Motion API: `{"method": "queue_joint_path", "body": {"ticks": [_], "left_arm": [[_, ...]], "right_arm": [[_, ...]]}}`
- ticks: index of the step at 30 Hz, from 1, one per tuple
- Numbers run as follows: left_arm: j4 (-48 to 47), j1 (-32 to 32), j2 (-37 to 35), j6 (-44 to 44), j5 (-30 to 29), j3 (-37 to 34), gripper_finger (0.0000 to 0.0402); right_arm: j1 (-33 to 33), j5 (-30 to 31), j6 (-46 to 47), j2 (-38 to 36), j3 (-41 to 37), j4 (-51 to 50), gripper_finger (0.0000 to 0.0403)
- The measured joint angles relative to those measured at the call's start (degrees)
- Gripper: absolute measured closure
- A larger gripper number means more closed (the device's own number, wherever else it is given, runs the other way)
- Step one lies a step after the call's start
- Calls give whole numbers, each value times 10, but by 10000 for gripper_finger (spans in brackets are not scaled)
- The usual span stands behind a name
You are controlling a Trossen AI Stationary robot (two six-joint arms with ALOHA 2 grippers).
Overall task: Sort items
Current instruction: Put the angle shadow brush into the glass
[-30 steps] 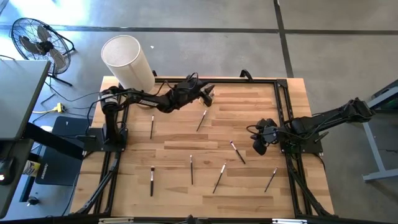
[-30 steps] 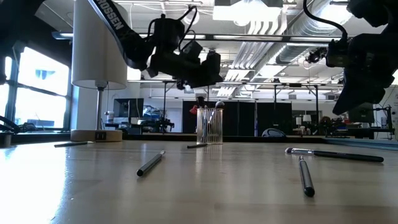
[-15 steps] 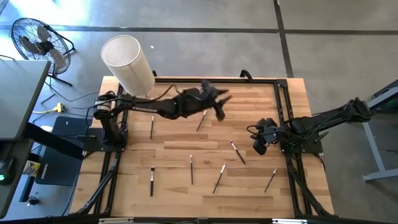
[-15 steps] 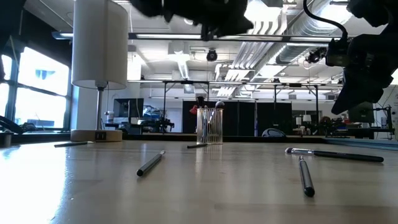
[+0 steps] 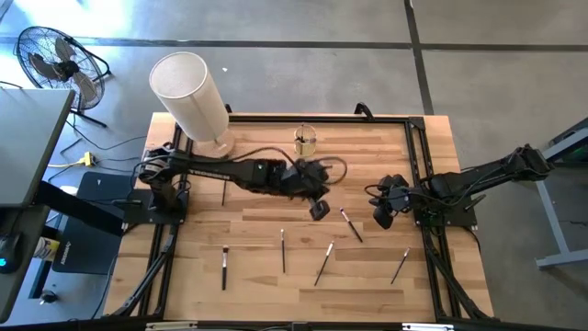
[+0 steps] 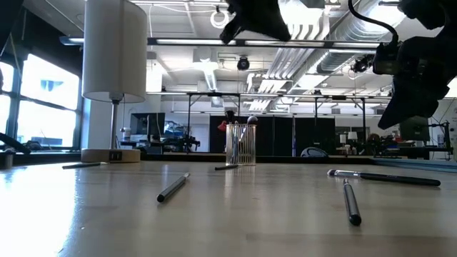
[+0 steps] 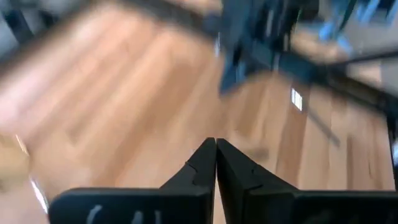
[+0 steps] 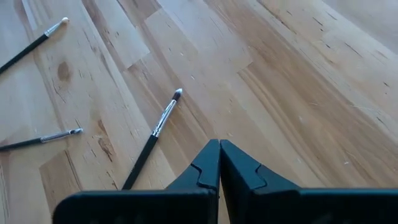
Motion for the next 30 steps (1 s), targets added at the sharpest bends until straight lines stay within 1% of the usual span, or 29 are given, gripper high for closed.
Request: {"method": "queue_joint_path", "body": {"ticks": [2, 4, 6, 8, 11, 15, 18, 20, 21, 23, 25, 27, 30], "left_arm": [[-15, -10, 3, -14, 4, -2, 395], [-11, -24, 1, 3, -5, -1, 399], [-18, -36, -1, 19, -12, -2, 399], [-18, -42, -5, 22, -11, -26, 400], [-6, -47, -33, 8, -9, -98, 401], [93, -54, -91, -33, 17, -247, 401], [192, -64, -128, -66, 39, -354, 401], [226, -72, -159, -91, 50, -417, 401], [254, -73, -170, -99, 55, -441, 401], [278, -74, -190, -116, 70, -478, 401], [289, -74, -199, -119, 93, -501, 401], [279, -74, -215, -114, 108, -515, 401], [288, -74, -218, -90, 123, -517, 401]], "right_arm": [[0, -6, 9, 0, 0, 4, 397], [0, -22, 30, 0, 0, 7, 399], [0, -51, 53, 0, 0, 8, 401], [0, -82, 87, 0, 0, 7, 402], [15, -94, 136, 1, 1, 12, 402], [43, -70, 204, 24, 27, 16, 402], [57, -69, 235, 74, 69, 10, 402], [65, -74, 257, 123, 103, -5, 402], [68, -79, 270, 147, 123, -17, 402], [76, -100, 312, 201, 164, -44, 402], [89, -114, 365, 247, 197, -74, 403], [108, -113, 431, 286, 219, -97, 402], [148, -102, 554, 317, 228, -105, 402]]}}
